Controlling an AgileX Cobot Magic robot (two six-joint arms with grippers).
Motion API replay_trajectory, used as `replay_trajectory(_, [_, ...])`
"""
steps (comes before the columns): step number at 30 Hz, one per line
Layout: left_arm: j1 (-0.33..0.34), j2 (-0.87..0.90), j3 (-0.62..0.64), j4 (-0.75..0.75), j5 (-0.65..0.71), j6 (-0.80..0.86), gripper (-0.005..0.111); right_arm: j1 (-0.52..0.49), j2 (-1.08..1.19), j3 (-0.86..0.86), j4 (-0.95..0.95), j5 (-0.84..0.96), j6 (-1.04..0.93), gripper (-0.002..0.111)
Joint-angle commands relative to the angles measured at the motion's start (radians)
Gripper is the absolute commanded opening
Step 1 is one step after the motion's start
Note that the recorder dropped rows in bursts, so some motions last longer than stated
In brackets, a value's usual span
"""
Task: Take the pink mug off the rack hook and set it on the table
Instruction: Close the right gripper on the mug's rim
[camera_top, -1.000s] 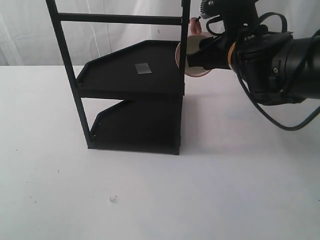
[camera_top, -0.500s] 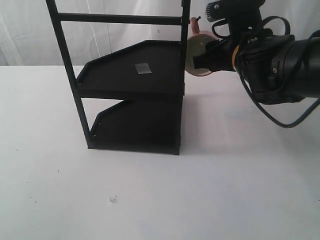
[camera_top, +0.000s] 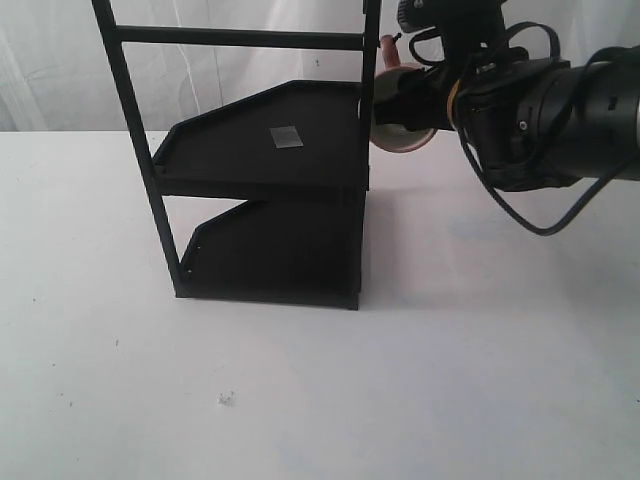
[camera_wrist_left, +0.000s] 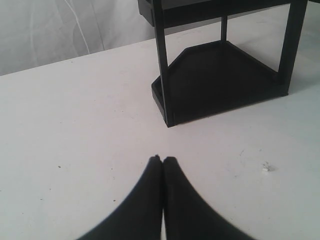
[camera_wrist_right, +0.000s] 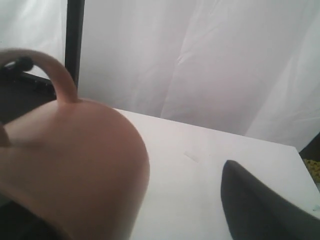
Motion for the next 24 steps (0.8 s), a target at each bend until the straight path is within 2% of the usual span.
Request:
replay_trajectory(1, [0.003, -0.005, 0.004, -0.001, 0.005, -0.005, 0.0, -0.006, 0.001, -0.008, -0.011, 0.002, 0.003, 0.066])
replay_trajectory(24, [0.003, -0.005, 0.004, -0.001, 0.005, -0.005, 0.0, -0.006, 0.05, -0.013, -0.011, 0.022, -0.001, 0.066])
